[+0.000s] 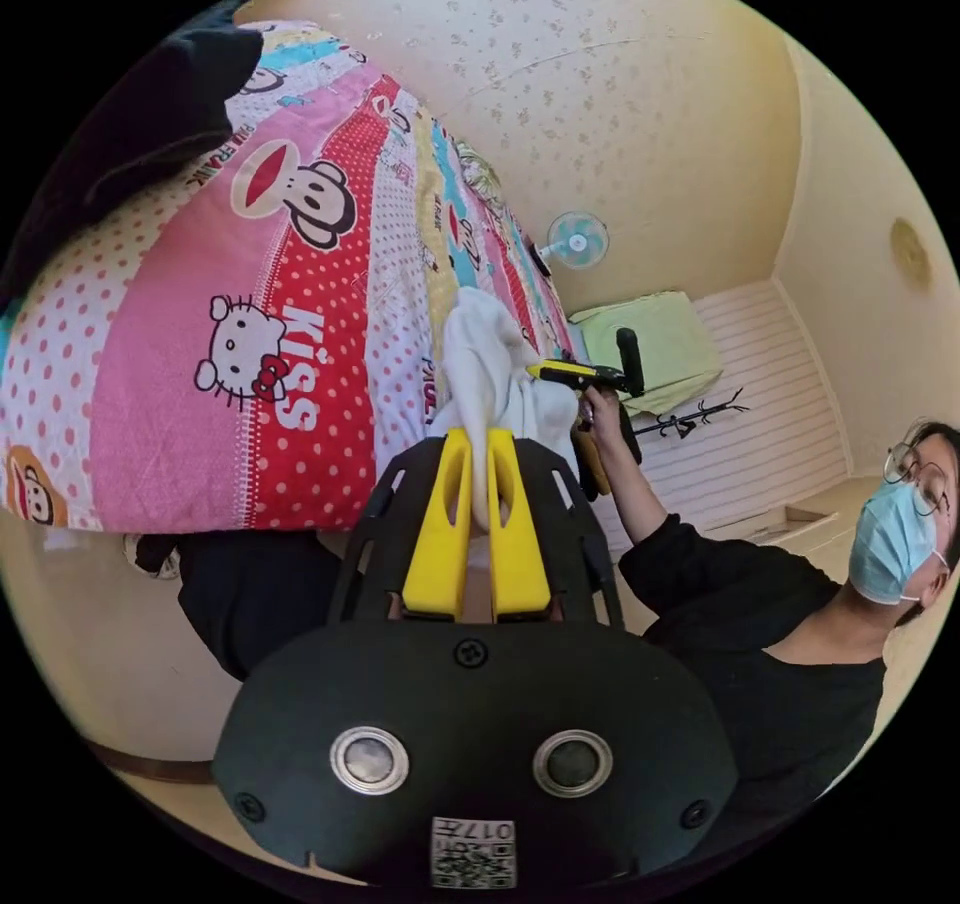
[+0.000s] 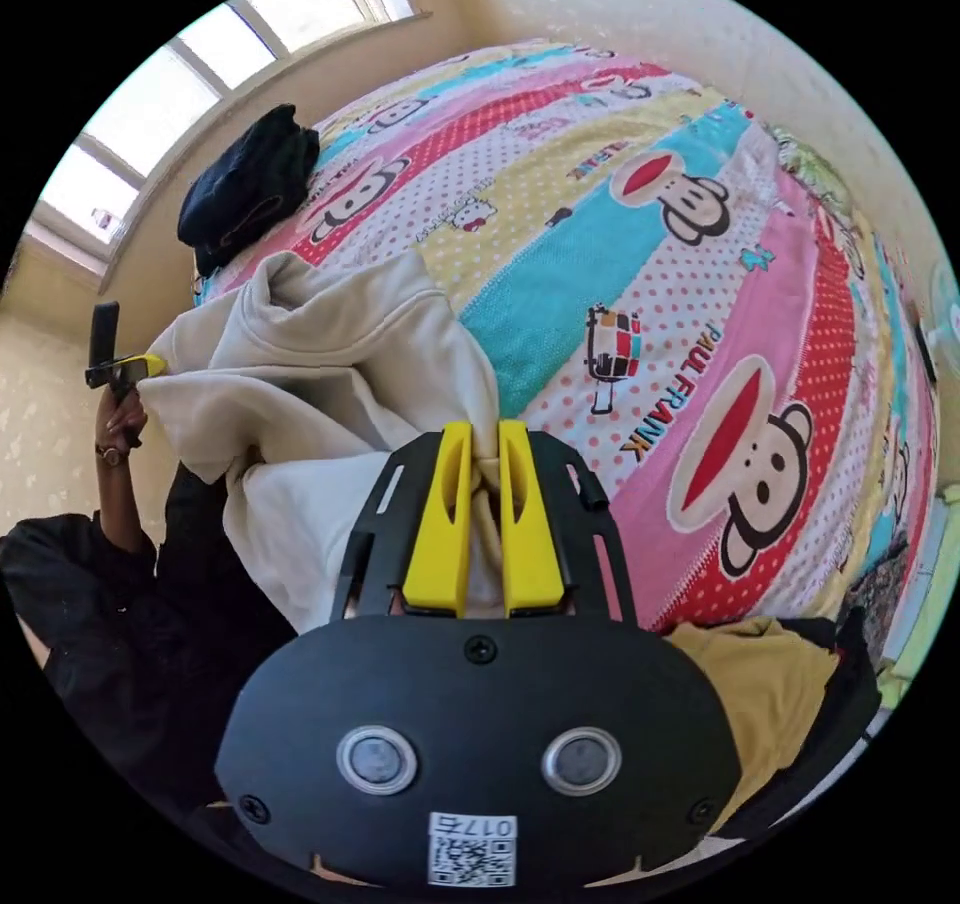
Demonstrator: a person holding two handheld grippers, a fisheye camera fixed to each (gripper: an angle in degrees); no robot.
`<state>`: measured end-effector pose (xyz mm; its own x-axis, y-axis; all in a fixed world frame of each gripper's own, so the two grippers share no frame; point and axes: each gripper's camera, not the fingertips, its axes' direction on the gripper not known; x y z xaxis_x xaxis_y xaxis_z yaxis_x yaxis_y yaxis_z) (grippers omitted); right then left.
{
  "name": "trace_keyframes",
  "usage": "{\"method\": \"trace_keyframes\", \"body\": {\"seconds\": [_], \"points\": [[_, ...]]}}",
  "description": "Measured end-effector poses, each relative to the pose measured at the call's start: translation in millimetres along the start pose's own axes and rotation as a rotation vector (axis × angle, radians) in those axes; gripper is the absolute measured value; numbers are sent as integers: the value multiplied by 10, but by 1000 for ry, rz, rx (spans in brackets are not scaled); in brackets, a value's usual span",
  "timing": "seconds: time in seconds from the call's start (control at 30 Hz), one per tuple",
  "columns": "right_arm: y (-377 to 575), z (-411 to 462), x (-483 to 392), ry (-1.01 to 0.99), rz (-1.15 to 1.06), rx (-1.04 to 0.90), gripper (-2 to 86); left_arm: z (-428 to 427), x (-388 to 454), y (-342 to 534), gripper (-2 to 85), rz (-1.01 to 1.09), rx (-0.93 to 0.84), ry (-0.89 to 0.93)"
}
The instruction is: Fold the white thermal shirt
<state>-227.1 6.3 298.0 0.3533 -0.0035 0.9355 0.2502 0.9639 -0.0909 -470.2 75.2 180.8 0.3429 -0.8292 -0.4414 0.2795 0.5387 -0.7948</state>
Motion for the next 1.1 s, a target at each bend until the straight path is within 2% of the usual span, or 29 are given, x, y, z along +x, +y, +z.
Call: {"method": "trace_keyframes", "body": {"seconds": [0.13,0.2,0.33,0.43,0.53,0.67,0.77,0.83,0.9,1.0,1.1], "points": [[802,-938,-455,-48,-11,260,34,-435,552,251,-5,82,90,-180],[1160,-1210,-579,-48,8,351,31,-565,688,347,-5,94,133,-147],[1962,-1850,-758,-70,113,629,29,-799,1178,559,-6,214,249,40],[2412,-2381,-916,-82,107,829,30,-930,1633,657,-7,324,312,13],[2606,-2841,-1177,8,136,886,31,-1040,2088,746,-7,409,379,41],[3006,-3509,-1662,117,75,1142,32,-1300,2676,982,-7,550,535,-18],[2973,-3960,-1658,89,63,1218,32,-1461,3014,996,-6,631,620,-25],[2753,-4158,-1504,61,43,1223,33,-1464,3165,689,-6,658,615,-72],[2320,-4300,-1239,69,74,1149,34,-1342,3192,202,-4,651,550,-126],[1258,-4241,-524,31,155,922,38,-897,2894,-919,4,543,423,-222],[186,-3570,366,-15,168,665,47,-154,2206,-1848,26,475,290,-409]]}}
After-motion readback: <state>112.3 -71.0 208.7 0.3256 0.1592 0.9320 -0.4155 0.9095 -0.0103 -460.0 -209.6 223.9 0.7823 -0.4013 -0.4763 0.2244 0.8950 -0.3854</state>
